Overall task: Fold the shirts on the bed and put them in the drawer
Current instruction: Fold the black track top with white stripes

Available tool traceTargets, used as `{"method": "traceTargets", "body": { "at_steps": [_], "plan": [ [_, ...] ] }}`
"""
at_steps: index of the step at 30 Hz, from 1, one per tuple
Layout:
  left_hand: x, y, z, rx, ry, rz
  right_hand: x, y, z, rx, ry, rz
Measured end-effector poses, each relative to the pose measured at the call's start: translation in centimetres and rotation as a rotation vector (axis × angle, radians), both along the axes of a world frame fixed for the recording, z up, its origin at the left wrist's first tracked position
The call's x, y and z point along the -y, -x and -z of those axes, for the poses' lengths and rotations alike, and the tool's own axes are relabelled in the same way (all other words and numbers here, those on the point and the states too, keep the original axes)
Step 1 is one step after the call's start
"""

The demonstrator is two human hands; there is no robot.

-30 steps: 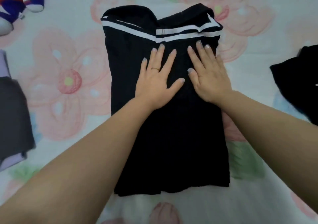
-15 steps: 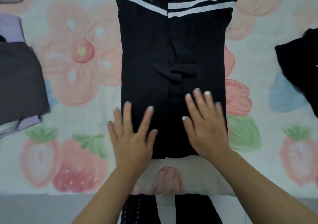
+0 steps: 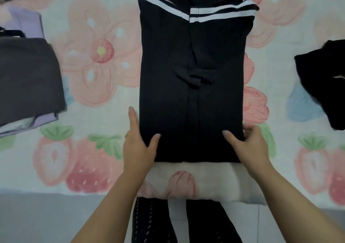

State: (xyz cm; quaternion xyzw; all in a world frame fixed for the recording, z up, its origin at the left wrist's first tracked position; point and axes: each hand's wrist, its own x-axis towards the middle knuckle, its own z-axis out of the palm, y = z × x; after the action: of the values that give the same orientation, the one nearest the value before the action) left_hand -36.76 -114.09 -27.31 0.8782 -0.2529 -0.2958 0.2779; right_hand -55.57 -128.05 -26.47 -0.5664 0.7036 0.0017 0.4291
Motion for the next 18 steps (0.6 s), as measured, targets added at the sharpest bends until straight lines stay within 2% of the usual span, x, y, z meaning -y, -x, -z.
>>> {"method": "traceTargets", "body": {
  "at_steps": [2, 3, 6, 8, 11, 15, 17, 18],
  "plan": [
    [0.1, 0.1, 0.0, -0.074, -0.006, -0.03, -0.2, -0.1, 0.1, 0.086, -0.132, -0.005],
    [0.1, 0.0, -0.1, -0.149, -0.019, -0.113, -0.3, 0.1, -0.2, 0.127, -0.161, 0.007],
    [0.2, -1.1, -1.3, -0.505, -0.031, -0.393, 0.1, 1.0, -1.7, 0.235, -0.255, 0.113],
    [0.9, -2.0, -3.2, -0.722, 0.028, -0.509, 1.1, 0.9, -3.8, 0.362, -0.333, 0.237],
    [3.9, -4.3, -6.6, -0.841, 0.156, -0.619, 4.2, -1.2, -7.0, 0.606, -0.357, 0.509],
    [12.4, -8.9, -8.7, -1.042, 0.466, -0.895, 11.1, -7.1, -9.2, 0.911, -0.377, 0.803],
    [16.7, -10.6, -9.0, -1.146, 0.707, -0.993, 13.9, -9.8, -8.8, 1.026, -0.318, 0.851],
    [18.2, -11.0, -8.8, -1.137, 0.799, -0.969, 14.9, -10.9, -8.5, 1.009, -0.261, 0.825]
  ]
}}
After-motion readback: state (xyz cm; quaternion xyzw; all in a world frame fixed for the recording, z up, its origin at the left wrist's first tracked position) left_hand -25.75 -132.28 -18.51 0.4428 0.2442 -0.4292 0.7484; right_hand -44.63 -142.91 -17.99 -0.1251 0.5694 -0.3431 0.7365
